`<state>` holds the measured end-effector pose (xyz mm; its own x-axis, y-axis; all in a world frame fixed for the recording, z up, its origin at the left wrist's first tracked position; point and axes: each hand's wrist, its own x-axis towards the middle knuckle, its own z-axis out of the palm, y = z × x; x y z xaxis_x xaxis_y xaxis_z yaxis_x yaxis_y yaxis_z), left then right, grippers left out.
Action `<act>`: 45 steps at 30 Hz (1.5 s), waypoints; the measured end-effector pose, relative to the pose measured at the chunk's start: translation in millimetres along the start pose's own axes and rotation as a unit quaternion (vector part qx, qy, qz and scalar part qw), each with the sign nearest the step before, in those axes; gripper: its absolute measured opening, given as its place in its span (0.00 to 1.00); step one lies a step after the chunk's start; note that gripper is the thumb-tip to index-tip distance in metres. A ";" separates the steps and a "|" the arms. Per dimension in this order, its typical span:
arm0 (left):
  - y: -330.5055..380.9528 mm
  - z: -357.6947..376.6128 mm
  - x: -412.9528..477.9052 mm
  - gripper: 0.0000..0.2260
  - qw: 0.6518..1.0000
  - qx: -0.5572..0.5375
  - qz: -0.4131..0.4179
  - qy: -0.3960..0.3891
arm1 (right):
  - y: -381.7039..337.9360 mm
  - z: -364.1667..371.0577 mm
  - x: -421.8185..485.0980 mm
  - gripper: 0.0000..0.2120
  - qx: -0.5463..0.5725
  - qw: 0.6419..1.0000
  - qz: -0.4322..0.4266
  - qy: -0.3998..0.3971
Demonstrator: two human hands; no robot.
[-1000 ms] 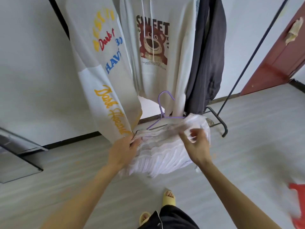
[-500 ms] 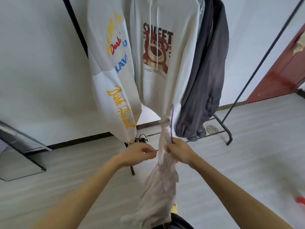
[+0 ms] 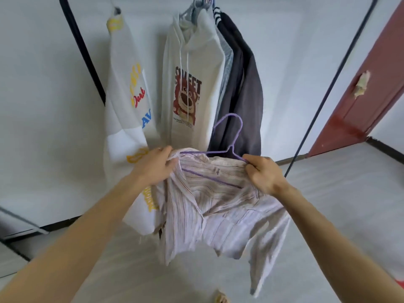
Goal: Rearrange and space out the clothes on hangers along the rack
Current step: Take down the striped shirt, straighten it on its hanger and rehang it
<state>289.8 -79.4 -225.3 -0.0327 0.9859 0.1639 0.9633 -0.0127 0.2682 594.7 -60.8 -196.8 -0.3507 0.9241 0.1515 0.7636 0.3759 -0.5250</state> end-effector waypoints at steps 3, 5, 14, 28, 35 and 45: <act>9.5 -9.9 1.1 0.15 0.995 0.052 0.076 0.030 | 0.6 -3.9 3.8 0.09 -0.010 1.000 -0.009 0.012; 15.7 -13.2 5.4 0.14 0.991 0.083 0.101 0.036 | -4.6 -4.6 6.7 0.08 -0.024 0.999 -0.021 0.023; 10.8 -40.4 59.6 0.08 0.995 -0.011 0.028 0.093 | -43.0 -56.1 48.3 0.05 0.094 0.994 -0.003 -0.057; 28.8 -125.3 136.9 0.24 0.977 -0.043 -0.003 0.208 | -82.8 -81.6 127.6 0.09 0.159 0.983 -0.029 0.081; 13.6 -199.0 140.3 0.33 0.950 0.138 -0.137 0.246 | -154.0 -94.7 190.1 0.12 0.168 0.978 -0.046 0.117; -15.3 -211.9 151.6 0.18 0.965 -0.004 -0.225 0.134 | -241.1 -116.3 268.2 0.18 0.198 0.969 -0.078 0.129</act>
<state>213.6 35.0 -3.4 -0.5167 0.8130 0.2683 0.8332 0.4054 0.3761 379.6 104.5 67.8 -0.2580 0.8641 0.4323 0.4276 0.5033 -0.7509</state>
